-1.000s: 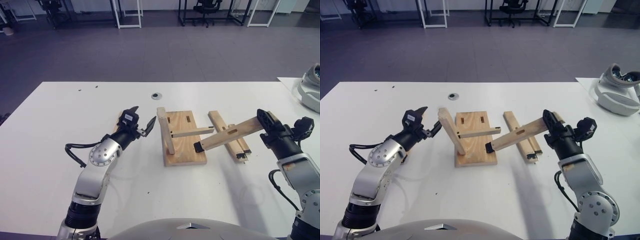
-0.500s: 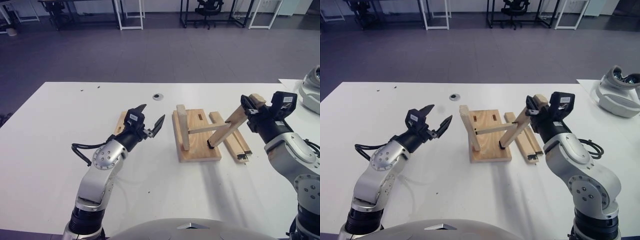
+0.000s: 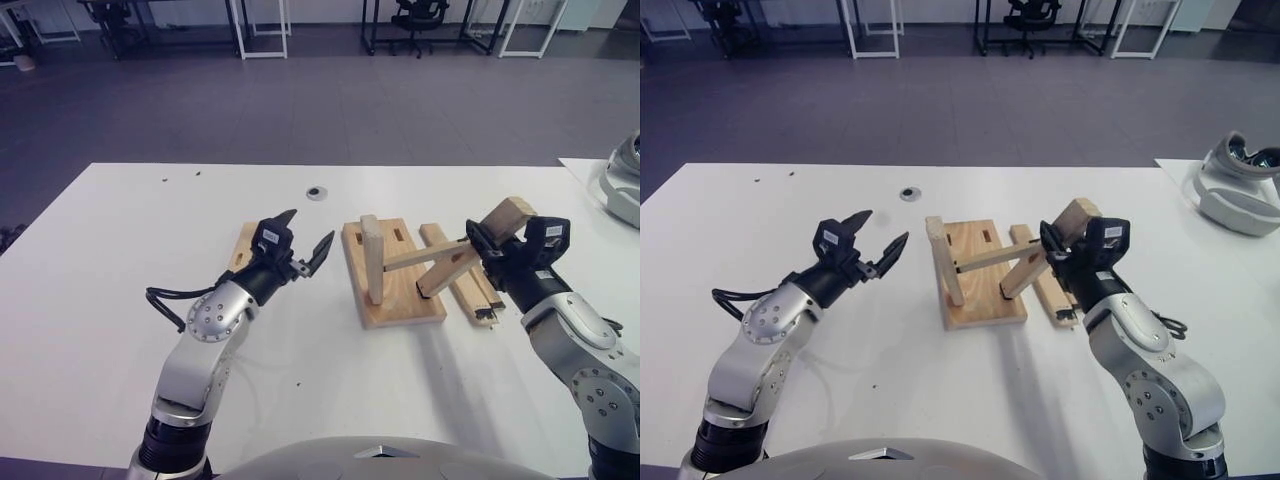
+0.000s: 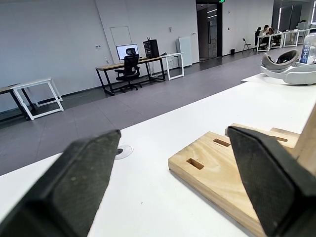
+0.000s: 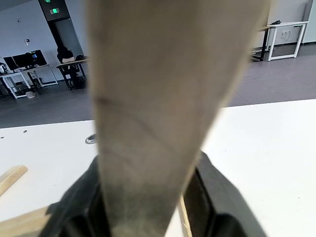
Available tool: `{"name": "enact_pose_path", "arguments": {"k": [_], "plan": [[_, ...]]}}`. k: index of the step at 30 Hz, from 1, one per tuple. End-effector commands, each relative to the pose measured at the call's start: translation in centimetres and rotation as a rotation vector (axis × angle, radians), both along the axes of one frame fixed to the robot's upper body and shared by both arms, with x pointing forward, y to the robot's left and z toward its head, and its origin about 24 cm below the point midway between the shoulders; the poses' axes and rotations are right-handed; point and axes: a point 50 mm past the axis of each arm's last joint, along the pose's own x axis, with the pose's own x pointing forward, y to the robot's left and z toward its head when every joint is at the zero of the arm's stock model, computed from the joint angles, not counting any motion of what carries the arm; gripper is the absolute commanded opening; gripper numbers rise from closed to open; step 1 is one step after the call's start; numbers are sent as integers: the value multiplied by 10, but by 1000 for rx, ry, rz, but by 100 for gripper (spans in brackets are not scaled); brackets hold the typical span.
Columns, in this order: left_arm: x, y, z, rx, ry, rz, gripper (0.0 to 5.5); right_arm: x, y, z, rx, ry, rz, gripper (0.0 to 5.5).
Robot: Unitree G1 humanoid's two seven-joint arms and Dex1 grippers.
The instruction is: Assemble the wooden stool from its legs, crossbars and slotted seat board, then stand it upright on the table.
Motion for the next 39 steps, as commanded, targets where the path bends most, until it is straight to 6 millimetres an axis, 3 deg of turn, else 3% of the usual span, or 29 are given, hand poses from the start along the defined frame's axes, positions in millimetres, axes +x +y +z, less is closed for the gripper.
{"name": "enact_pose_path", "arguments": {"k": [1, 5, 10, 22, 26, 33, 36, 39], "plan": [[0, -1, 0, 1, 12, 4, 397, 0, -5, -11, -1, 63, -6, 226], [1, -2, -1, -1, 16, 3, 397, 1, 3, -2, -49, 6, 76, 226], [1, -6, -2, -1, 19, -4, 397, 5, -3, 14, -39, -112, 24, 226], [2, -7, -2, 1, 23, -8, 397, -1, 5, 20, 103, -230, 90, 226], [2, -8, -2, 1, 23, -13, 397, -2, 5, 4, 84, -145, 95, 226], [3, -10, -3, 3, 26, -21, 397, -14, 0, -70, -70, 319, 123, 226], [3, -13, -4, 5, 31, -30, 397, -15, 4, -76, -75, 362, 166, 226], [1, -25, -2, -5, 35, -81, 397, -10, 13, -60, -94, 247, 232, 226]]}}
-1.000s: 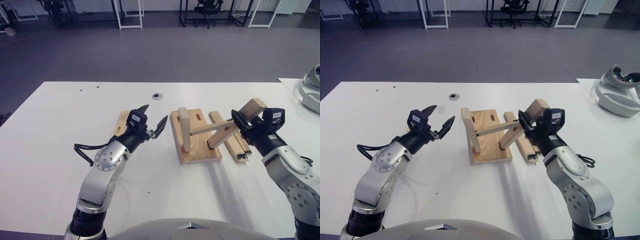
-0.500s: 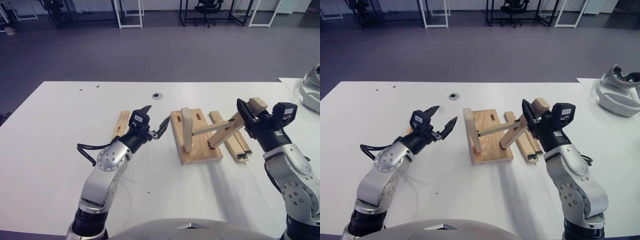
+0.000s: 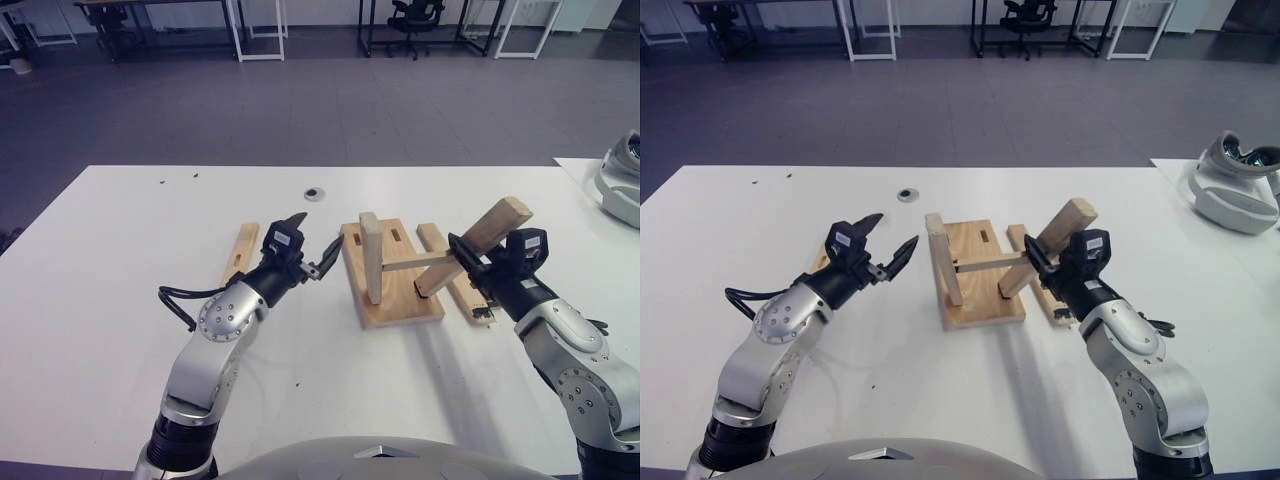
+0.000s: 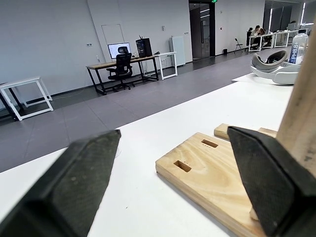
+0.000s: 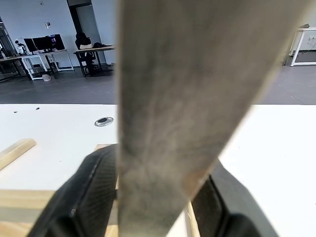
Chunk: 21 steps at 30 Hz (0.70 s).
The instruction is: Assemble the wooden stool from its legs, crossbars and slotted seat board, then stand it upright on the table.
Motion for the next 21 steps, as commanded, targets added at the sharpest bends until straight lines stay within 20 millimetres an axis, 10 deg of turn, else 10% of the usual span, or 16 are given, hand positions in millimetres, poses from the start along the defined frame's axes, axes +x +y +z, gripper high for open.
{"name": "enact_pose_path", "arguments": {"k": [1, 13, 21], "plan": [[0, -19, 2, -5, 14, -72, 397, -10, 13, -29, -46, 176, 118, 226], [7, -43, 14, -57, 102, 52, 397, -16, 54, -4, -103, 106, 429, 226], [16, 23, -5, 43, 97, 140, 397, -21, 14, 10, -118, 2, 500, 226]]}}
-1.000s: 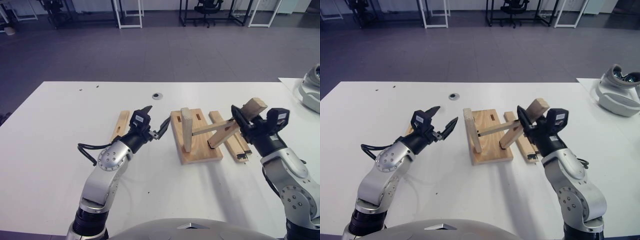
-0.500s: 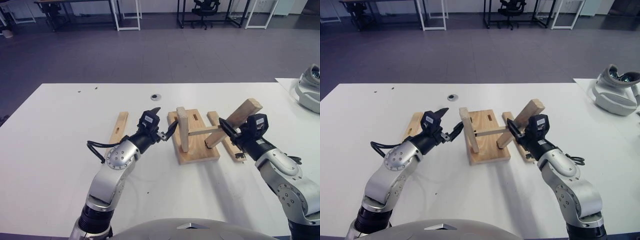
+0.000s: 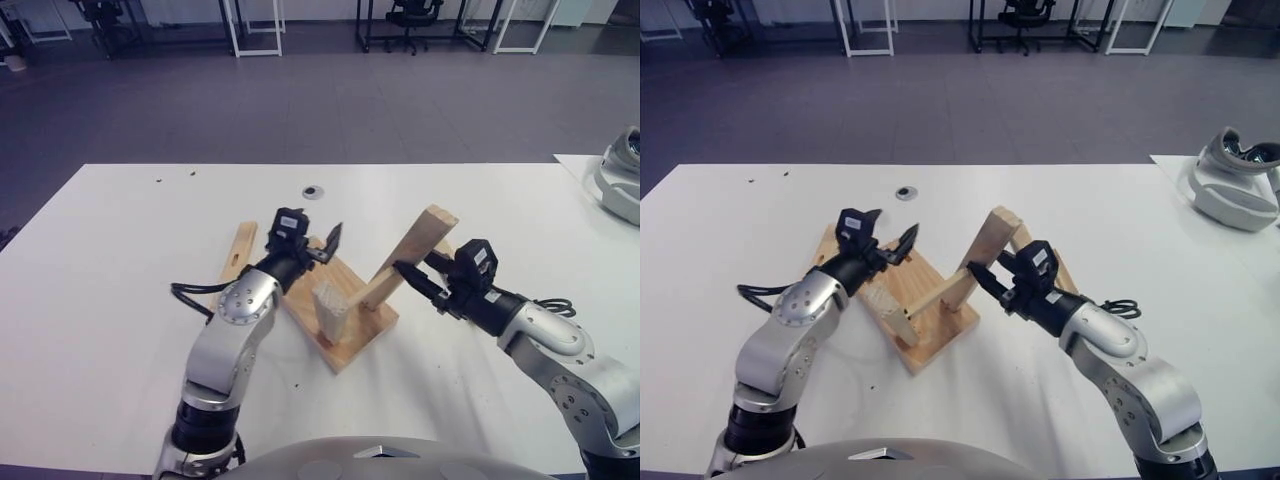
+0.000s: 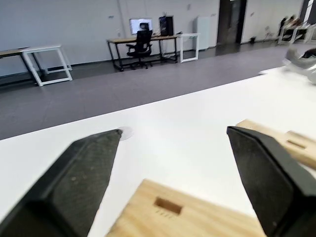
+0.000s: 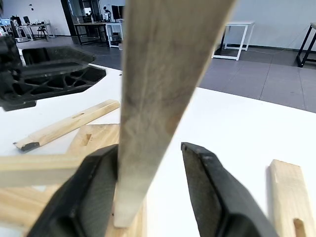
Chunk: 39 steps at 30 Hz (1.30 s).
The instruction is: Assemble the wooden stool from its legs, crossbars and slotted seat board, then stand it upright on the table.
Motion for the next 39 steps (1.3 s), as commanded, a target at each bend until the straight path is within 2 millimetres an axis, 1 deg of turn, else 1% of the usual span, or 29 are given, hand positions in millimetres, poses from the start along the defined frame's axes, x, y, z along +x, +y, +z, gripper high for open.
{"name": "enact_pose_path", "arguments": {"k": [1, 3, 5, 6, 7, 9, 11, 13, 15, 17, 19, 20, 22, 24, 26, 28, 29, 31, 33, 34, 35, 37, 38, 39], "plan": [[-2, 27, -4, 80, -13, -59, 397, -10, -28, -2, -51, 4, 98, 226], [-6, 38, -9, 145, 3, -97, 397, -13, -38, -1, -71, -2, 138, 226], [-9, 43, -13, 190, 16, -120, 397, -14, -42, -1, -70, -11, 162, 226], [-14, 48, -17, 241, 38, -148, 397, -13, -45, -3, -79, -7, 168, 226], [-20, 54, -22, 301, 67, -187, 397, -8, -49, -8, -107, -2, 145, 226], [-32, 67, -29, 415, 129, -266, 397, 8, -58, -26, -201, 7, 71, 226], [-38, 75, -30, 477, 161, -315, 397, 17, -59, -37, -246, 3, 56, 226], [-42, 79, -32, 582, 201, -431, 397, 33, -52, -60, -312, 12, 76, 226], [-42, 77, -40, 627, 230, -493, 397, 49, -41, -84, -351, 31, 124, 226], [-37, 70, -52, 630, 237, -511, 397, 58, -33, -99, -380, 40, 174, 226], [-25, 57, -67, 641, 223, -528, 397, 59, -23, -109, -378, 51, 253, 226], [-17, 50, -71, 630, 206, -531, 397, 55, -20, -112, -364, 56, 280, 226], [2, 35, -75, 594, 159, -505, 397, 51, -19, -112, -321, 62, 282, 226], [26, 26, -74, 544, 102, -440, 397, 44, -18, -110, -288, 61, 258, 226], [41, 24, -71, 506, 65, -383, 397, 41, -18, -109, -282, 54, 207, 226], [42, 33, -67, 479, 41, -337, 397, 39, -25, -101, -270, 29, 99, 226], [39, 42, -63, 468, 29, -298, 397, 37, -31, -91, -239, 2, 21, 226], [31, 59, -54, 469, 10, -230, 397, 31, -41, -71, -166, -48, -101, 226], [11, 75, -30, 418, -19, -123, 397, 19, -55, -38, -59, -140, -308, 226], [0, 78, -18, 381, -33, -78, 397, 10, -59, -25, -13, -173, -386, 226], [-14, 74, -6, 275, -43, -21, 397, -1, -56, -12, 17, -204, -430, 226], [-38, 50, 11, 17, -34, 50, 397, -20, -39, 6, 71, -236, -443, 226], [-46, 37, 18, -96, -27, 65, 397, -26, -31, 13, 101, -249, -433, 226], [-51, 27, 24, -172, -19, 62, 397, -29, -25, 18, 122, -253, -425, 226]]}}
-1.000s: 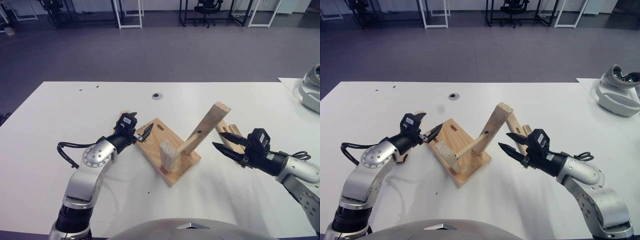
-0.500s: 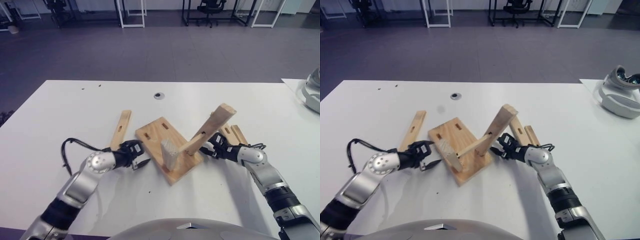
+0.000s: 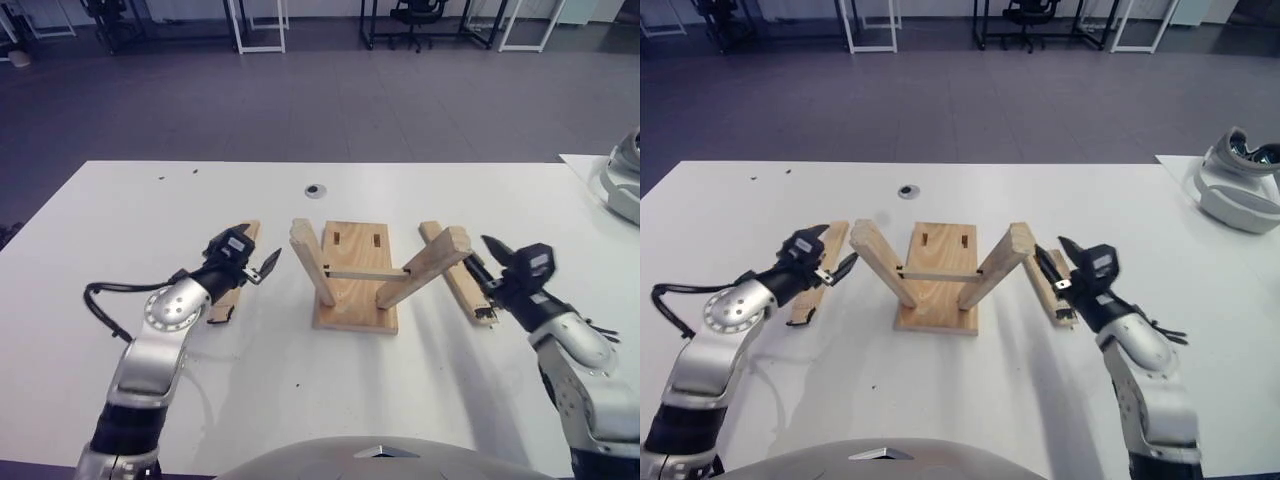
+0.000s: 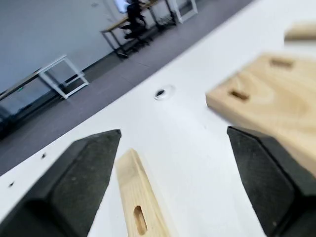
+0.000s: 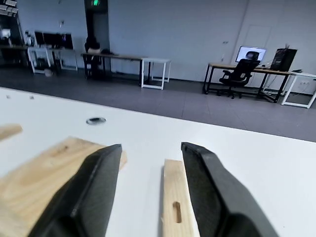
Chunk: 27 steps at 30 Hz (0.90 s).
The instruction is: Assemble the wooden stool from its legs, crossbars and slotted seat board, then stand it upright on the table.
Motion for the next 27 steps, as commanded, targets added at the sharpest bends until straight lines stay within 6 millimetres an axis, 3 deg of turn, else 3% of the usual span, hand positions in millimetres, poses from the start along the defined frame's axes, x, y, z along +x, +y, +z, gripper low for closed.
{"name": "enact_pose_path", "arguments": {"k": [1, 10, 20, 24, 26, 27], "plan": [[-31, -40, 32, -361, 24, 45, 397, -23, 26, 30, 96, -53, 10, 226], [-29, -59, 43, -366, 120, 60, 397, -24, 57, 38, 89, -17, 167, 226], [-25, -100, 55, -325, 104, -176, 397, -15, 83, 47, 49, 11, 439, 226], [-23, -103, 57, -351, 96, -201, 397, -14, 81, 44, 47, 35, 459, 226], [-19, -93, 52, -362, 107, -158, 397, -11, 70, 42, 46, 29, 392, 226], [-14, -78, 39, -334, 141, -113, 397, -5, 56, 40, 91, 28, 296, 226]]}}
